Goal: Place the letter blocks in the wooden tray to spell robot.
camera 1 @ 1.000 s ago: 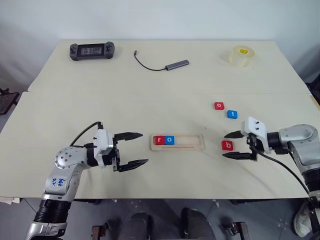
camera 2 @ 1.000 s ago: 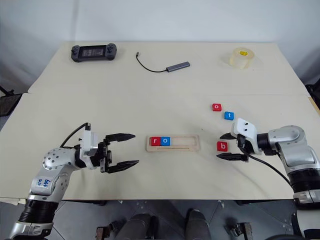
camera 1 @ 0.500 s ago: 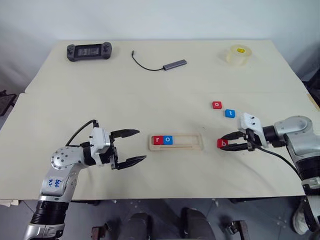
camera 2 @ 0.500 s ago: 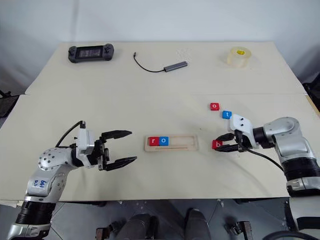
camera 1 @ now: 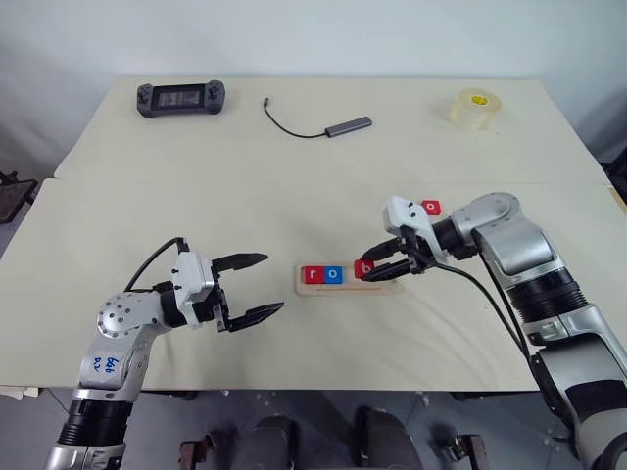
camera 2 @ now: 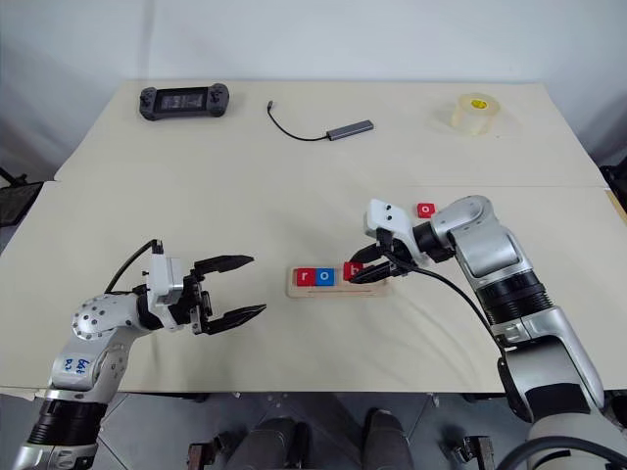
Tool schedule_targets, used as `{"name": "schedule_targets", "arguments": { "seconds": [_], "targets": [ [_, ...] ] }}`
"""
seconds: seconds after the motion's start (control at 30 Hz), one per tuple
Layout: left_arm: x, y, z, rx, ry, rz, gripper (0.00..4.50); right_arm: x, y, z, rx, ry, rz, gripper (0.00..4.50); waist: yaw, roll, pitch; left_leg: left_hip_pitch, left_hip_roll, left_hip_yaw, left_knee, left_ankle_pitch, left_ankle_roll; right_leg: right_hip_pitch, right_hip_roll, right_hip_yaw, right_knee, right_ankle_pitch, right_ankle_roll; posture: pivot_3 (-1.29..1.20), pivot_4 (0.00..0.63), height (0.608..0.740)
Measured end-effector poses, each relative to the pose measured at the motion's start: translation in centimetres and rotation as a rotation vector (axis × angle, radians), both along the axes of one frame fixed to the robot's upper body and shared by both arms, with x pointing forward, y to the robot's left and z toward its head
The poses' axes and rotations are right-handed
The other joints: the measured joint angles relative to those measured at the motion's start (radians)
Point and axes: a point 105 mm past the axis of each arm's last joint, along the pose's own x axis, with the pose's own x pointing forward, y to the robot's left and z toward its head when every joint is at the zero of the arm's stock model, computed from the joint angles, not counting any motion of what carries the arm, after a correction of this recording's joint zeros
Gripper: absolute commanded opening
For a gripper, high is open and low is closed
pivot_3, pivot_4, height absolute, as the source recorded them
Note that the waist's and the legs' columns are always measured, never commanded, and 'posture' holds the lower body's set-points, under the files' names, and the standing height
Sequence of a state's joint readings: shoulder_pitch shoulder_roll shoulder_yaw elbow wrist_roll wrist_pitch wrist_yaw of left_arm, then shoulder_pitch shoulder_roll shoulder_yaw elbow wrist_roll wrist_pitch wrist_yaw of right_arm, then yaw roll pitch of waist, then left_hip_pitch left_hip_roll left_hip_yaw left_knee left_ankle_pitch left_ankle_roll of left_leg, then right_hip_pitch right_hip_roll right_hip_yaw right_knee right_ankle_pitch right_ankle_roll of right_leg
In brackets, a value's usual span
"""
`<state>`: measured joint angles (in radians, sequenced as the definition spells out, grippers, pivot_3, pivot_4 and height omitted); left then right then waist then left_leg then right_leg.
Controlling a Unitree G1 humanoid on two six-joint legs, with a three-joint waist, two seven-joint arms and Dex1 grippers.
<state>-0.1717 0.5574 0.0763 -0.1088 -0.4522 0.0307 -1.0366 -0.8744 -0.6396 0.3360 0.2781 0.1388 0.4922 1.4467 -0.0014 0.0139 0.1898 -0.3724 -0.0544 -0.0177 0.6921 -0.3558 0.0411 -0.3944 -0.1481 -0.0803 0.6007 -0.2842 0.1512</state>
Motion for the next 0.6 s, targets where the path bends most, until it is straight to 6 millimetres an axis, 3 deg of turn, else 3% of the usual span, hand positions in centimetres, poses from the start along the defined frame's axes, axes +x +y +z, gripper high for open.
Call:
{"name": "schedule_targets", "arguments": {
  "seconds": [0.4,0.43,0.6],
  "targets": [
    [-0.2,-0.1,-0.6,-0.005,0.021,0.015,4.50,0.1,1.4,-2.0,-0.044,-0.004,-0.013,1.46,-0.002,0.000,0.000,0.000,0.000,0.001,0.000,0.000,0.000,-0.001,0.000,0.000,0.001,0.000,0.000,0.00,0.150,0.740],
    [-0.2,-0.1,-0.6,-0.005,0.020,0.015,4.50,0.1,1.4,-2.0,-0.045,-0.006,-0.013,2.21,-0.002,0.000,0.000,0.000,0.000,0.001,0.000,0.000,0.000,-0.001,0.000,0.000,0.001,0.000,0.000,0.00,0.150,0.740],
    [-0.2,-0.2,-0.4,-0.005,0.011,0.012,4.50,0.2,1.5,-2.0,-0.046,-0.023,-0.014,3.87,-0.003,0.000,0.000,0.000,0.000,0.001,0.000,0.000,0.000,-0.001,0.000,0.000,0.001,0.000,0.000,0.00,0.150,0.740]
  ]
}}
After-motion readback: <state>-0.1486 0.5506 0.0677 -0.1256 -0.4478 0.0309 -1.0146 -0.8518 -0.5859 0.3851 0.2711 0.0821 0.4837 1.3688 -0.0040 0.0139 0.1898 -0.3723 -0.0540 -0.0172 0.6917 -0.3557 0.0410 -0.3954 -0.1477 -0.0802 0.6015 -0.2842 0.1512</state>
